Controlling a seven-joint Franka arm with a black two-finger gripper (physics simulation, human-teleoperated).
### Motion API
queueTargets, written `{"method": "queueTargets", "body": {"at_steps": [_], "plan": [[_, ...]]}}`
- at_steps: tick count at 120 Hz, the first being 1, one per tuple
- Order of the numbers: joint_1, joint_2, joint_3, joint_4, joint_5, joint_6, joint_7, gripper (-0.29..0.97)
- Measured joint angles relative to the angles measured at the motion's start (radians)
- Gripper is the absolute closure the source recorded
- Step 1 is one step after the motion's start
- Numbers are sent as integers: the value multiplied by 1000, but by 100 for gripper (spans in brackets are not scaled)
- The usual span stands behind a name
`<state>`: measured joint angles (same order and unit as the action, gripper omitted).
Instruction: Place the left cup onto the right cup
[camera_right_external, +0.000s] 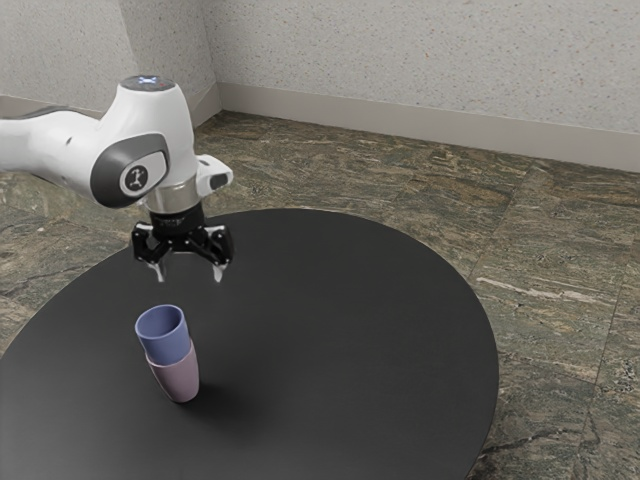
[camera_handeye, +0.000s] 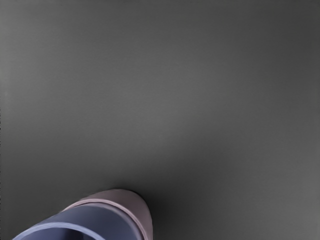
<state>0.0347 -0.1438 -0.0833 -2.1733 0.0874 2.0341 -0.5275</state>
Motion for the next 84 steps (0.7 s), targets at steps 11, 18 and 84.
{"method": "queueTargets", "body": {"at_steps": [11, 18, 84], "plan": [[2, 8, 2, 59, 0, -34, 15, 0], [1, 17, 4, 102, 0, -60, 26, 0], [31, 156, 81, 543, -1, -314, 207, 0]]}}
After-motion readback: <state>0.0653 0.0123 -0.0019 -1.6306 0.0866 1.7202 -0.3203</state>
